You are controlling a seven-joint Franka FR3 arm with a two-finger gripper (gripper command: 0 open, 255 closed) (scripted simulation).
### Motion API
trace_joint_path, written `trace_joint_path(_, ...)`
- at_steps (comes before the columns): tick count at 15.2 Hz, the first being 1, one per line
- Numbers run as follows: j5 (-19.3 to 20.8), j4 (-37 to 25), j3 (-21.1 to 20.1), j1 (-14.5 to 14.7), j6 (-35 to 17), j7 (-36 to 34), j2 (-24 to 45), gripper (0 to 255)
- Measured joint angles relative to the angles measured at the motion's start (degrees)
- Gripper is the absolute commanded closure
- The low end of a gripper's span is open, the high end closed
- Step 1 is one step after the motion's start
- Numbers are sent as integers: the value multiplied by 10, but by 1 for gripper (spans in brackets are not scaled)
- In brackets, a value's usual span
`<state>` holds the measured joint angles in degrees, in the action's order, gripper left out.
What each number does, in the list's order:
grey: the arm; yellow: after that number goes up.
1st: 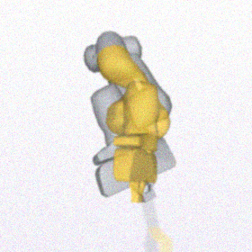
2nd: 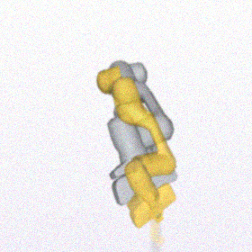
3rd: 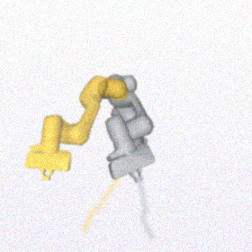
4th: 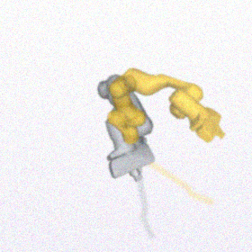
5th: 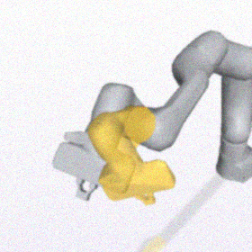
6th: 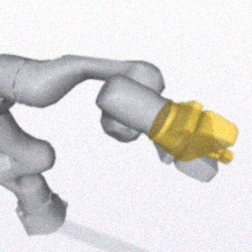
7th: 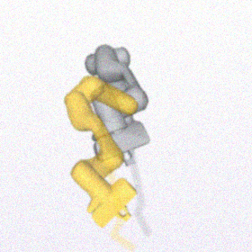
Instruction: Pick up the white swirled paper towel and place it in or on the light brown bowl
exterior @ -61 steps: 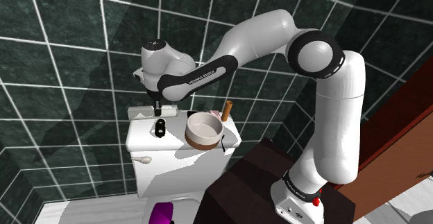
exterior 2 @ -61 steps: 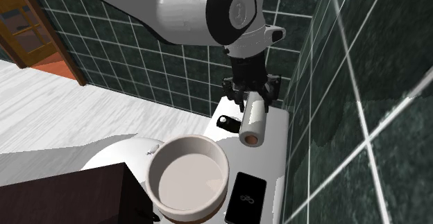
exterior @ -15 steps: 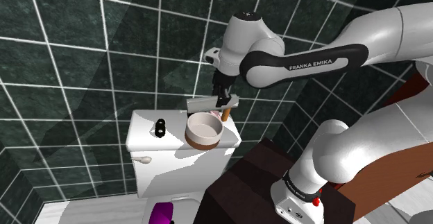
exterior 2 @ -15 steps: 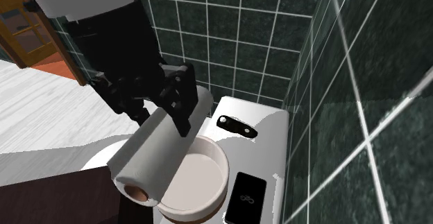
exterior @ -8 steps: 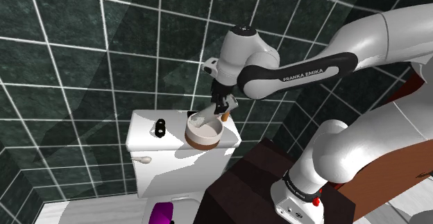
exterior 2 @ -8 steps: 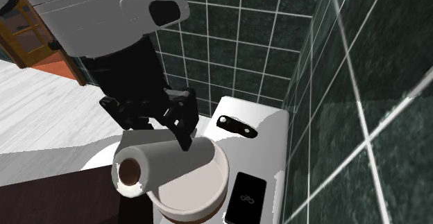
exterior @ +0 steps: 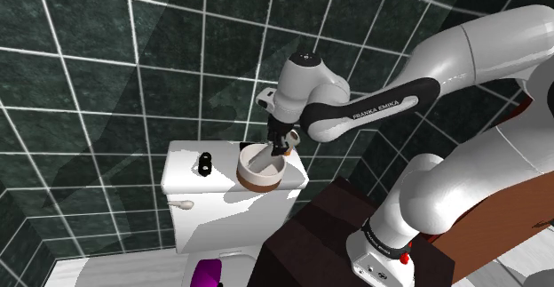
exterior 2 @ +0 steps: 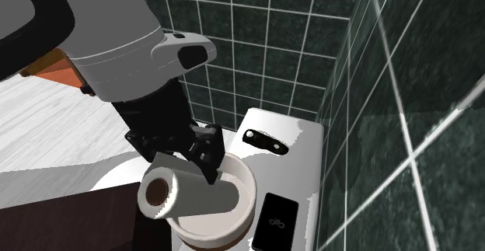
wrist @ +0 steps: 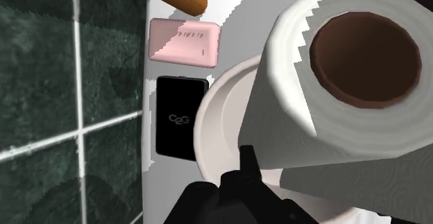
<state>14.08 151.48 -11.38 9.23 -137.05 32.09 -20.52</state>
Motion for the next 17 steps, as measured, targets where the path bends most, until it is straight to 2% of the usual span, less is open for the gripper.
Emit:
trace_joint_path(7,5,7,-3,-2,-16,-7,9,255)
trace_joint_path(8,5,7,-3,-2,-16,-7,9,0)
trace_joint_path(14,6,7,-2,-3,-16,-7,9,0)
trace_joint_path(17,-11,-6,-4,9,25,1,-20,0)
